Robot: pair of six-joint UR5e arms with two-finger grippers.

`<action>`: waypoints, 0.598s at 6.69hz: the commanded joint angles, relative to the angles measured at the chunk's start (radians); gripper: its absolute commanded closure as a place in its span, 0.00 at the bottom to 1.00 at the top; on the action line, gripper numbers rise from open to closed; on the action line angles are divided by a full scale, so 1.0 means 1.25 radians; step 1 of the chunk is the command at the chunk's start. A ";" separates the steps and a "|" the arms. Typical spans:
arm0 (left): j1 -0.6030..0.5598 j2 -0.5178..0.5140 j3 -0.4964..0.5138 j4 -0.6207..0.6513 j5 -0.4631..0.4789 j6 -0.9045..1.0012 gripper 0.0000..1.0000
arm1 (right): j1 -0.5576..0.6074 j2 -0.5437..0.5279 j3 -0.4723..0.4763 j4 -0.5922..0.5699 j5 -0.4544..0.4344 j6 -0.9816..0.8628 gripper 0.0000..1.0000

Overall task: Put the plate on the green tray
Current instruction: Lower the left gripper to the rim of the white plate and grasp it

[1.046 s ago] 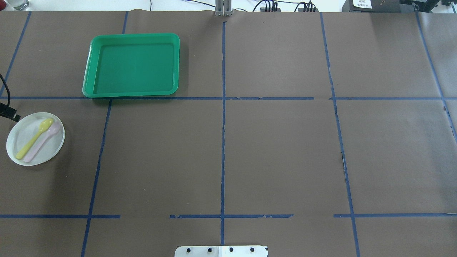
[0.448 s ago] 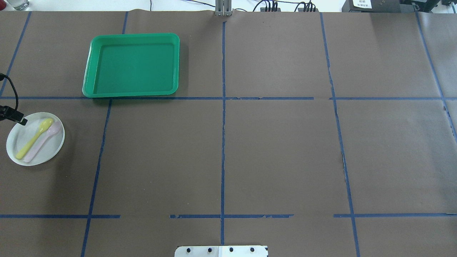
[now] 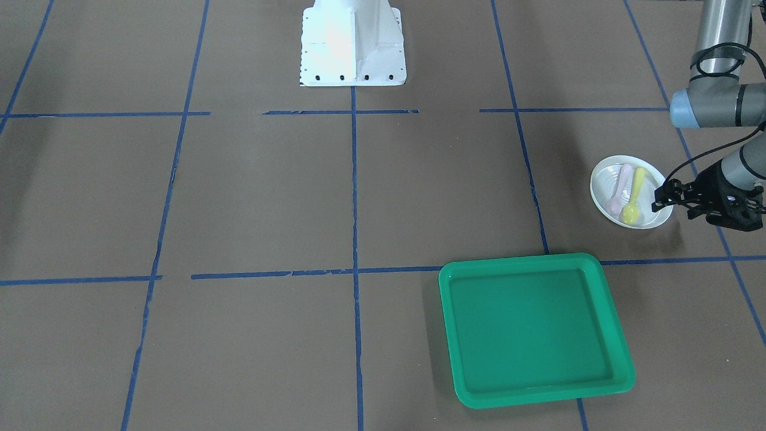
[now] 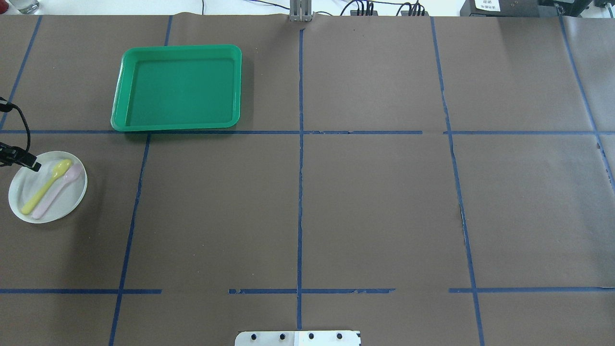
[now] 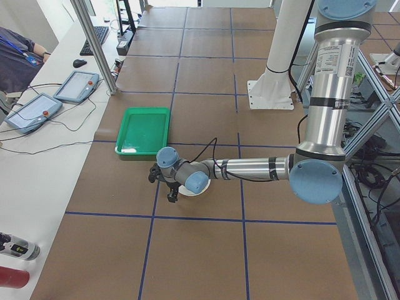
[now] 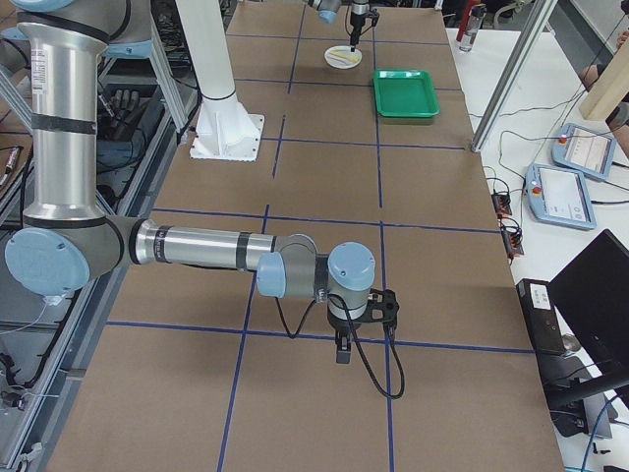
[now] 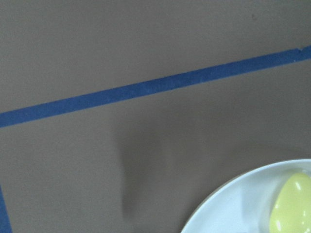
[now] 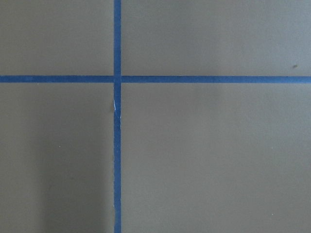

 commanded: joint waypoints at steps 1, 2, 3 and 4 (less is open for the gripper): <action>0.007 0.000 -0.002 -0.001 -0.002 0.000 0.31 | 0.000 0.000 0.000 0.000 0.000 0.000 0.00; 0.007 0.000 -0.002 -0.001 -0.003 0.000 0.46 | 0.000 0.000 0.000 0.000 0.000 0.000 0.00; 0.007 0.000 -0.002 -0.001 -0.003 0.000 0.64 | 0.000 0.000 0.000 0.000 0.000 0.000 0.00; 0.007 0.000 -0.002 -0.001 -0.003 0.001 0.78 | 0.000 -0.001 0.001 0.000 0.000 0.000 0.00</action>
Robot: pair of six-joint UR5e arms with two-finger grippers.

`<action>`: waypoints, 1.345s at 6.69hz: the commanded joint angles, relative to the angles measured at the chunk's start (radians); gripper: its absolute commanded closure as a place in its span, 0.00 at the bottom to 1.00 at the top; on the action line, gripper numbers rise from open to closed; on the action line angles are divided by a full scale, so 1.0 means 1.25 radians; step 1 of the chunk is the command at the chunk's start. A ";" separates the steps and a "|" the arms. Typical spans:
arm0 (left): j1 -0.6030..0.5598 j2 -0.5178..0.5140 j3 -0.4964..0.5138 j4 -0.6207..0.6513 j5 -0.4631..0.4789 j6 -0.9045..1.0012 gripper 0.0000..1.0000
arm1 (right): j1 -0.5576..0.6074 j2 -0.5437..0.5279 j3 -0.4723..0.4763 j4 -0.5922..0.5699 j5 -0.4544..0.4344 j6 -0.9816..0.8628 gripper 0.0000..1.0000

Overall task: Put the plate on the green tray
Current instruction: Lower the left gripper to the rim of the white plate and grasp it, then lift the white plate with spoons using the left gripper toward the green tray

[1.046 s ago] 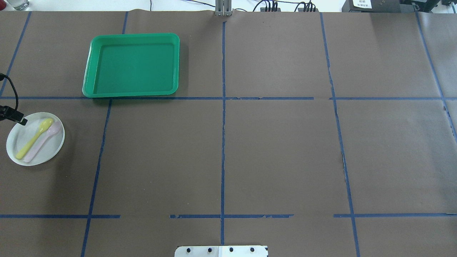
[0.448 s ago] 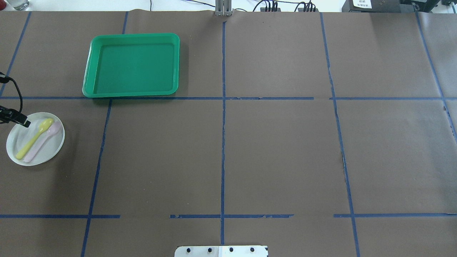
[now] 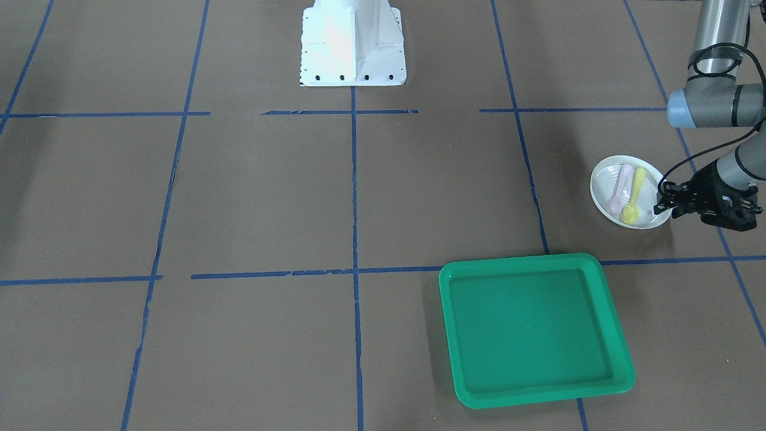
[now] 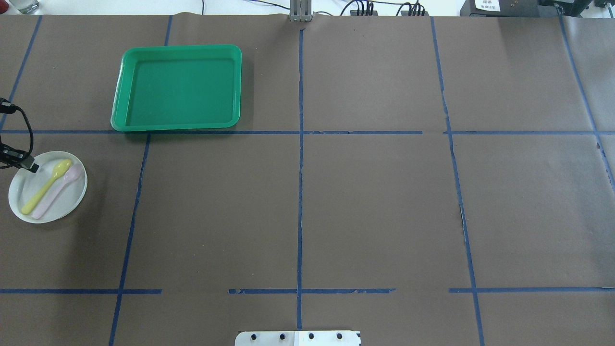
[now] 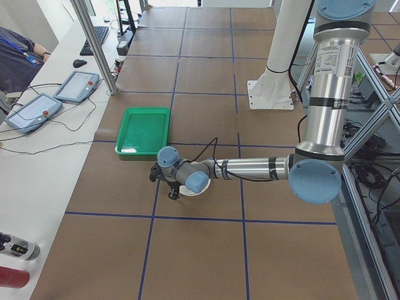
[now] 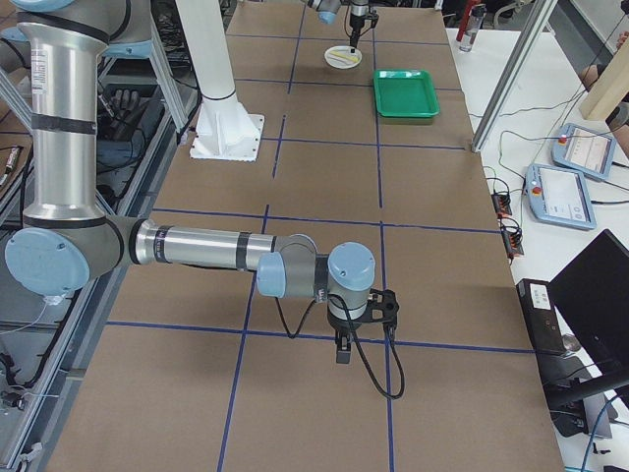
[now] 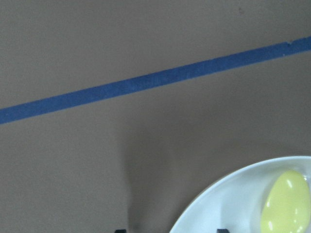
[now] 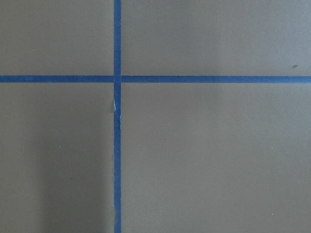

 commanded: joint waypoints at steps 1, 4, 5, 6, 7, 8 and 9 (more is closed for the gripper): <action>0.000 0.001 -0.003 0.000 0.000 0.001 0.85 | 0.000 0.000 0.000 0.000 0.000 0.000 0.00; -0.001 0.016 -0.006 0.001 -0.076 0.033 1.00 | 0.000 0.000 0.000 0.000 0.000 0.000 0.00; -0.011 0.016 -0.009 0.008 -0.131 0.052 1.00 | 0.000 0.000 0.001 0.000 0.000 0.000 0.00; -0.030 0.026 -0.023 0.010 -0.178 0.054 1.00 | 0.000 0.000 0.001 0.000 0.000 0.000 0.00; -0.032 0.032 -0.045 0.021 -0.217 0.054 1.00 | 0.000 0.000 0.001 0.000 0.000 0.000 0.00; -0.039 0.042 -0.094 0.068 -0.245 0.054 1.00 | 0.000 0.000 0.001 0.000 0.000 0.000 0.00; -0.043 0.059 -0.160 0.133 -0.247 0.055 1.00 | 0.000 0.000 0.001 0.000 0.000 0.000 0.00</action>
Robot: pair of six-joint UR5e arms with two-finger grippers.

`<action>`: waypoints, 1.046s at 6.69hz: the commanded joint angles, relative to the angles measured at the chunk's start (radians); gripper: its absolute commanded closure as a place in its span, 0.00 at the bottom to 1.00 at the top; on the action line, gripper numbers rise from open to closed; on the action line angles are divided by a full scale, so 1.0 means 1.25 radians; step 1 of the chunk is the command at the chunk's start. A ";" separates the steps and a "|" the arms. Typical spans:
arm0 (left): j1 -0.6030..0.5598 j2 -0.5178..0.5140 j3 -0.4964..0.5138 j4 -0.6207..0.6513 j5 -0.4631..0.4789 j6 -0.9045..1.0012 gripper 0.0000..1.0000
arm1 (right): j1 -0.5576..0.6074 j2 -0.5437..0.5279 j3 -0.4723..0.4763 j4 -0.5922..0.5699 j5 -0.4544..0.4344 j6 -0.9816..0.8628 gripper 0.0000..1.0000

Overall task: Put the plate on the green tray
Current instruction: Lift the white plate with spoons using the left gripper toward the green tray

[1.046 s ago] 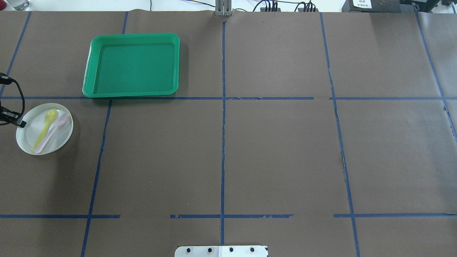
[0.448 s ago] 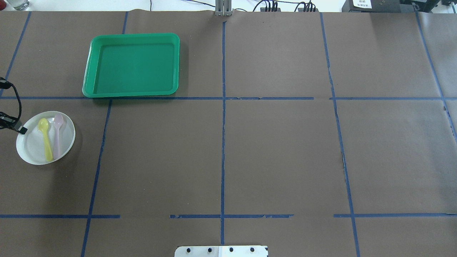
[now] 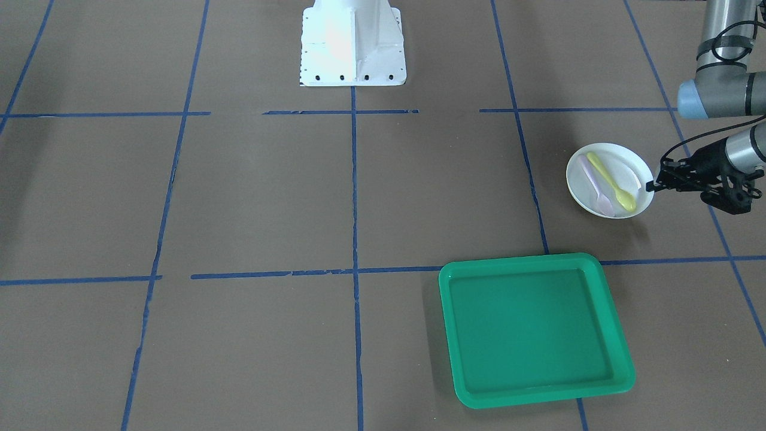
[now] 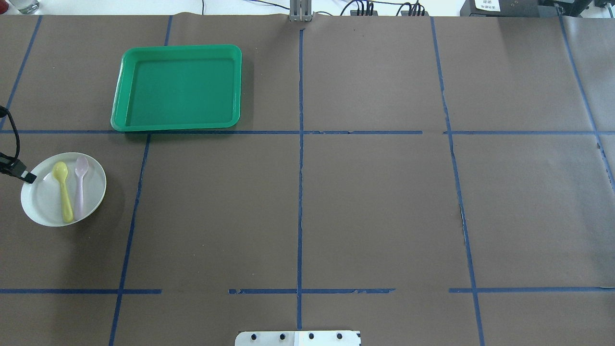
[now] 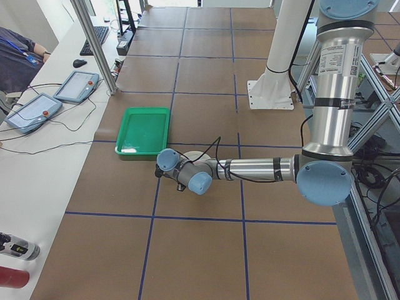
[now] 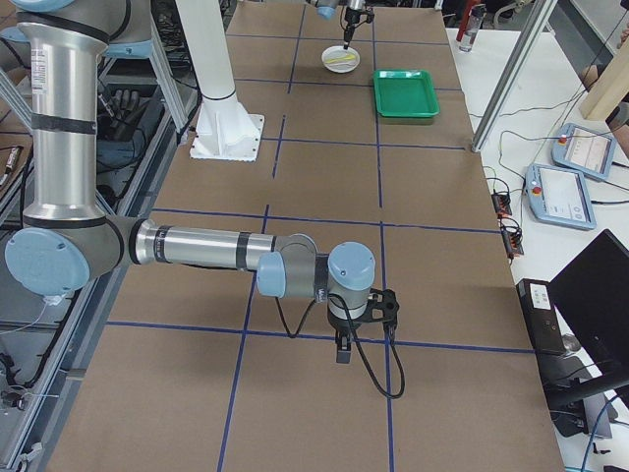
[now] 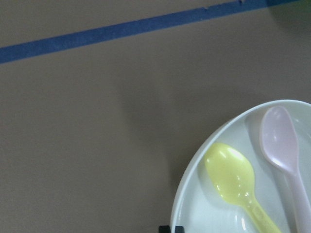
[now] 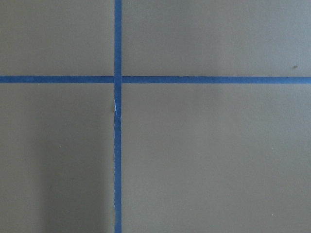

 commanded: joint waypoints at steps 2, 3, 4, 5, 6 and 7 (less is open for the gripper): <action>-0.053 0.016 -0.169 0.186 -0.014 0.001 1.00 | 0.000 -0.001 0.000 0.000 -0.001 0.000 0.00; -0.059 -0.046 -0.165 0.244 -0.016 0.000 1.00 | 0.000 -0.001 0.000 0.000 0.000 0.000 0.00; -0.059 -0.171 -0.117 0.327 -0.014 -0.011 1.00 | 0.000 0.000 0.000 0.000 0.000 0.000 0.00; -0.058 -0.259 -0.034 0.347 -0.016 -0.012 1.00 | 0.000 -0.001 -0.001 0.000 0.000 0.000 0.00; -0.053 -0.324 0.061 0.314 -0.020 -0.055 1.00 | 0.000 -0.001 0.000 0.000 0.000 -0.001 0.00; -0.041 -0.375 0.185 0.180 -0.028 -0.123 1.00 | 0.000 -0.001 0.000 0.001 0.000 -0.001 0.00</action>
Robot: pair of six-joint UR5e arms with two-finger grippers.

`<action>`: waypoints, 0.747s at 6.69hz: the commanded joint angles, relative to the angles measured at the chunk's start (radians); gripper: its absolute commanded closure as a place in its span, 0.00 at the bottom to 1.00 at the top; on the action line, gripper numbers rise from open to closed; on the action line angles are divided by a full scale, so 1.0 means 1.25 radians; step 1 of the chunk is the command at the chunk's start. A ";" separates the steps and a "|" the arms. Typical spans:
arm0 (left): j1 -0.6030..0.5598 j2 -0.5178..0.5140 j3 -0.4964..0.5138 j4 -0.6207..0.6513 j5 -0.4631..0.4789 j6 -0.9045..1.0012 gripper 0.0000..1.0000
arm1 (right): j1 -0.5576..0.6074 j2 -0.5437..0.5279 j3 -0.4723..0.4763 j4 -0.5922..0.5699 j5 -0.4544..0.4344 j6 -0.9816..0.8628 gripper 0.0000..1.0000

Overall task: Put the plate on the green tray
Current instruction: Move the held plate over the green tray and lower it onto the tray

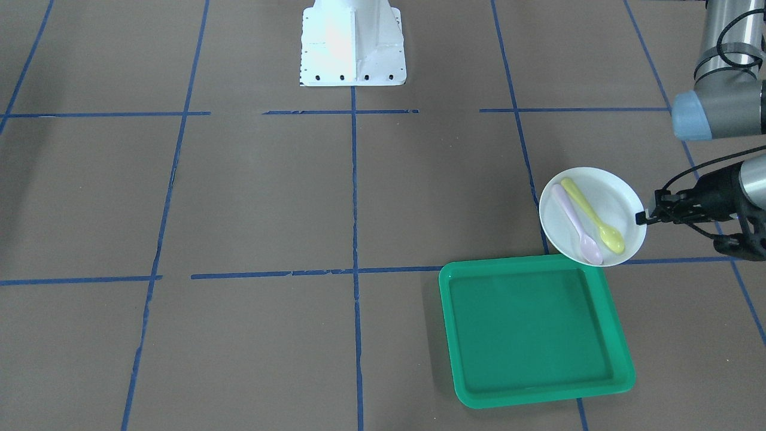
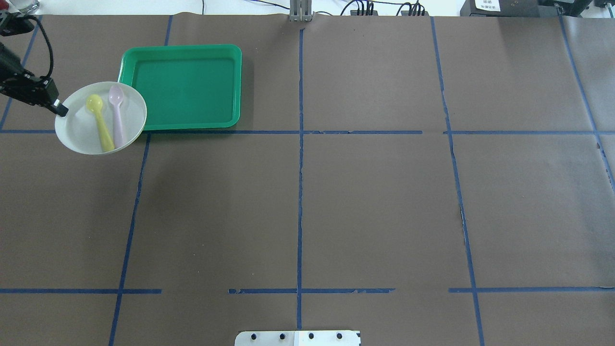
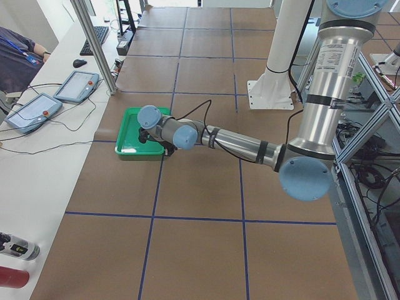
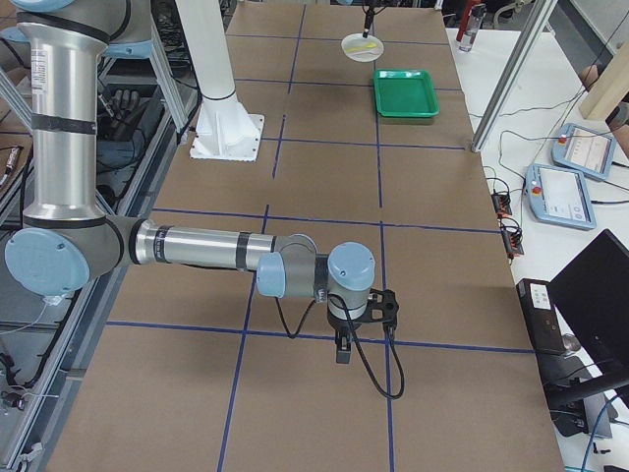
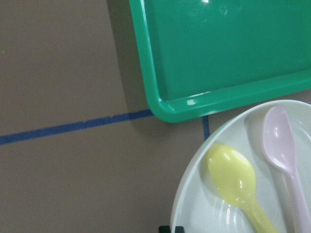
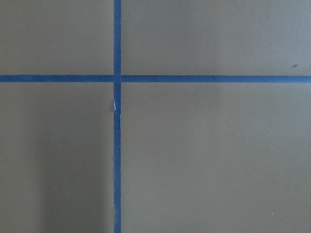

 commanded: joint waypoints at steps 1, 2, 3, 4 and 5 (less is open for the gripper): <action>0.019 -0.077 0.204 -0.268 -0.008 -0.183 1.00 | 0.000 0.000 0.000 0.000 0.000 0.000 0.00; 0.038 -0.090 0.245 -0.361 -0.007 -0.287 1.00 | 0.000 -0.001 0.000 0.000 0.000 0.000 0.00; 0.048 -0.113 0.280 -0.394 -0.006 -0.330 1.00 | 0.000 -0.001 0.000 0.000 0.000 0.001 0.00; 0.065 -0.136 0.324 -0.443 0.003 -0.377 1.00 | 0.000 -0.001 0.000 0.000 0.000 0.001 0.00; 0.076 -0.148 0.345 -0.484 0.030 -0.431 1.00 | 0.000 0.000 0.000 0.000 0.000 0.001 0.00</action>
